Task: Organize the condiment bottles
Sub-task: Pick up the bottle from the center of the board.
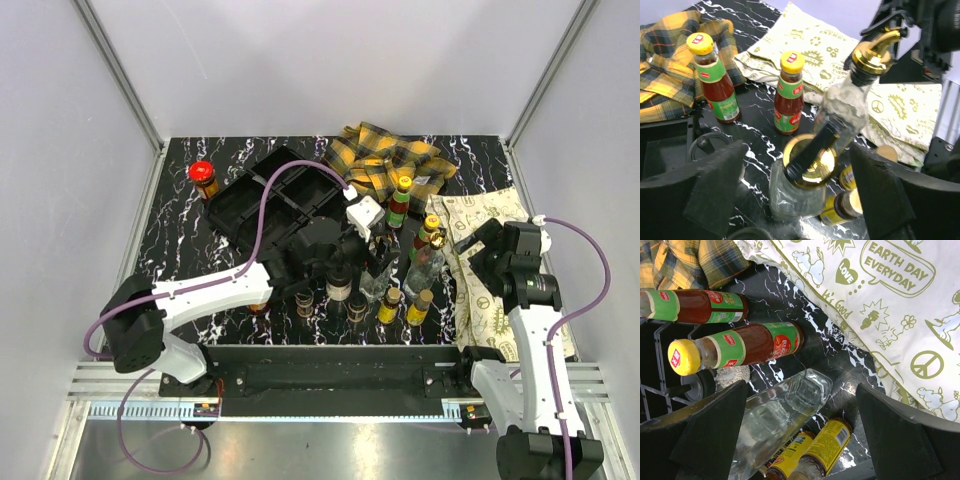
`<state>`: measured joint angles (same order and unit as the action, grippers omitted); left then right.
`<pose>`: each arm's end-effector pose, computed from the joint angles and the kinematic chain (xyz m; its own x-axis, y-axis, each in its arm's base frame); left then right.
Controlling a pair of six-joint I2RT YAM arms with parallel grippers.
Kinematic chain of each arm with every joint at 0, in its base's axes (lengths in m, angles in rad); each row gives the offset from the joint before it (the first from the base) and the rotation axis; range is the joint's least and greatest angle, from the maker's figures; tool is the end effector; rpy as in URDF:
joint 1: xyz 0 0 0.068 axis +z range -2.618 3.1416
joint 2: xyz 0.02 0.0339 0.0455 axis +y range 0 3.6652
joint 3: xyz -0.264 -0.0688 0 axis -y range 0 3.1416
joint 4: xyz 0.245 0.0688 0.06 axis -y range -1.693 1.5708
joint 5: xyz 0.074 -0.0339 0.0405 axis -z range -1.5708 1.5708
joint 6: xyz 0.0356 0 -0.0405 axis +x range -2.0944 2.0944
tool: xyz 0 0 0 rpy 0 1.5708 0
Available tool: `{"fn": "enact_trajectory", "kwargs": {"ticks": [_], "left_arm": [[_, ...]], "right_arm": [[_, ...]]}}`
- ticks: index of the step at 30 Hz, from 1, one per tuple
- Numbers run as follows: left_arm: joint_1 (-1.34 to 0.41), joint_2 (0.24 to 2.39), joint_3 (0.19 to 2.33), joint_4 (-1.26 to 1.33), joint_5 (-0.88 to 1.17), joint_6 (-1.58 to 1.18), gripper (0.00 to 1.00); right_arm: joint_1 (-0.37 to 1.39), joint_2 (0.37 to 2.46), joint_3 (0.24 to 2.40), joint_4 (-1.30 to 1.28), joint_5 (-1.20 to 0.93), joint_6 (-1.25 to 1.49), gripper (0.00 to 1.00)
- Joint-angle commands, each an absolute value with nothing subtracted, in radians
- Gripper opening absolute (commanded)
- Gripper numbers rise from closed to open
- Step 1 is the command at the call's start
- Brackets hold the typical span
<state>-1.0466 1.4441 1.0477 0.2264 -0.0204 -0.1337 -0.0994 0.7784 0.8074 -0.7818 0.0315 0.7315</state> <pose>0.1727 -0.2973 0.3176 -0.1980 0.0761 -0.9772 0.8366 0.5327 -0.1280 0.1543 -0.0165 0.2910 -0.4247 0.7133 -0.5575 0.5453 0.6931 0.4715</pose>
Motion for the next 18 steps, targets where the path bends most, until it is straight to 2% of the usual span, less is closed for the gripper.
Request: {"fn": "enact_trajectory", "kwargs": {"ticks": [1, 7, 8, 9, 11, 12, 15, 16, 18], "left_arm": [[-1.051, 1.465, 1.092, 0.336, -0.081, -0.153, 0.81], [-1.052, 1.479, 1.080, 0.350, -0.087, -0.169, 0.61], [-1.052, 1.479, 1.075, 0.353, -0.087, -0.172, 0.56], [-1.052, 1.479, 1.074, 0.353, -0.087, -0.173, 0.47], [-1.052, 1.479, 1.072, 0.351, -0.086, -0.176, 0.38], [-1.052, 1.477, 1.075, 0.347, -0.086, -0.179, 0.27], [-1.054, 1.471, 1.081, 0.337, -0.087, -0.189, 0.12], [-1.054, 1.468, 1.084, 0.334, -0.087, -0.186, 0.02], [-1.058, 1.462, 1.097, 0.330, -0.094, -0.178, 0.00]], "right_arm": [[-0.104, 0.755, 0.824, -0.741, 0.018, 0.747, 1.00], [-0.104, 0.756, 0.824, -0.739, 0.025, 0.750, 1.00], [-0.104, 0.755, 0.824, -0.741, 0.025, 0.750, 1.00], [-0.104, 0.752, 0.824, -0.741, 0.026, 0.750, 1.00], [-0.104, 0.749, 0.822, -0.744, 0.029, 0.752, 1.00], [-0.104, 0.747, 0.822, -0.742, 0.029, 0.750, 1.00], [-0.104, 0.741, 0.822, -0.744, 0.035, 0.755, 0.99], [-0.104, 0.741, 0.822, -0.745, 0.035, 0.756, 1.00], [-0.104, 0.738, 0.824, -0.747, 0.035, 0.756, 1.00]]}}
